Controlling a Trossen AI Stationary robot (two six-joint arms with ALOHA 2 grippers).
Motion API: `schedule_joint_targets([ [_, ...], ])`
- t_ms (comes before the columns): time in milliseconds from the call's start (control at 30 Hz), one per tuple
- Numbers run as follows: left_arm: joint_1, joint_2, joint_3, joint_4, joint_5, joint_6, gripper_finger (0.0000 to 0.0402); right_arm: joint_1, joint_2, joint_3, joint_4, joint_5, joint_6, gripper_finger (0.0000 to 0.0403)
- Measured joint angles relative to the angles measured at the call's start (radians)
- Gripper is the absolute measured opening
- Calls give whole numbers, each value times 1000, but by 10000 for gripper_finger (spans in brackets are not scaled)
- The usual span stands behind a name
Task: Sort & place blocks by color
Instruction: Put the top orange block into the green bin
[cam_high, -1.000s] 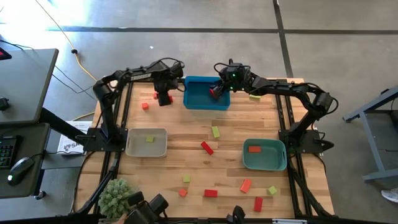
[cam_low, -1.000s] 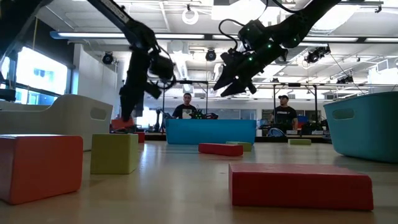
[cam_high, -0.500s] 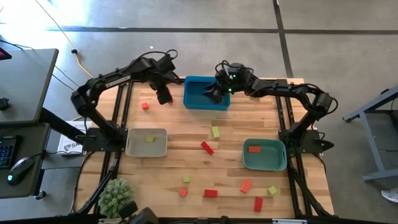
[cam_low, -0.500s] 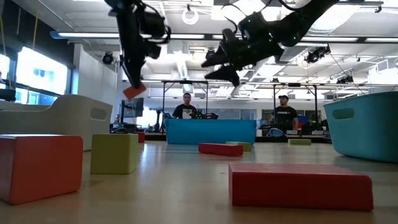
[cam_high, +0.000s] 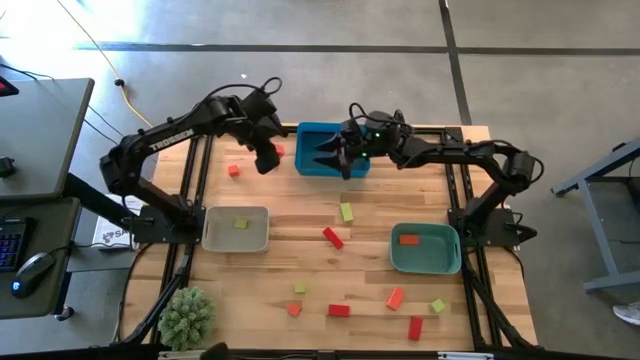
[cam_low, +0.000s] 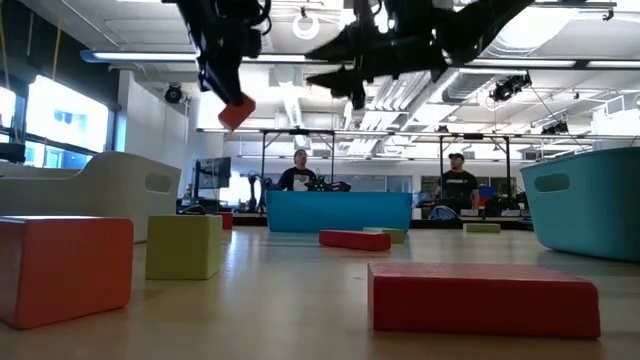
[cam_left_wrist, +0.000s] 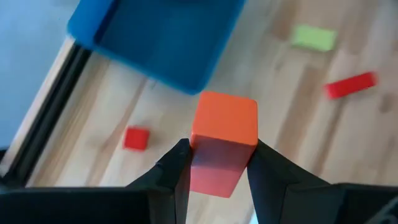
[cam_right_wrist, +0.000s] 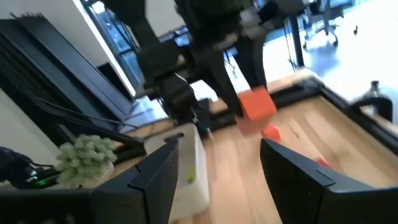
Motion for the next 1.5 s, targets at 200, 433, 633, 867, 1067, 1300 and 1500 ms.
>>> schedule_joint_targets([
  [200,-5,-31,0,90,138,13,102,53,-86,0,-5,65,-11,213],
  [433,-15,-43,0,170,280,8,101,102,-136,0,-11,67,58,213],
  [633,-43,-43,0,236,381,6,101,177,-157,1,-50,199,64,213],
  [867,-78,-42,0,287,429,1,101,275,-187,1,-157,449,22,213],
  [1067,-111,-42,0,353,474,-24,102,327,-188,1,-217,591,-1,213],
  [1300,-133,-42,0,419,473,-36,102,338,-188,1,-256,659,-4,213],
  [1500,-150,-42,0,460,456,-52,102,338,-188,1,-269,651,-7,213],
])
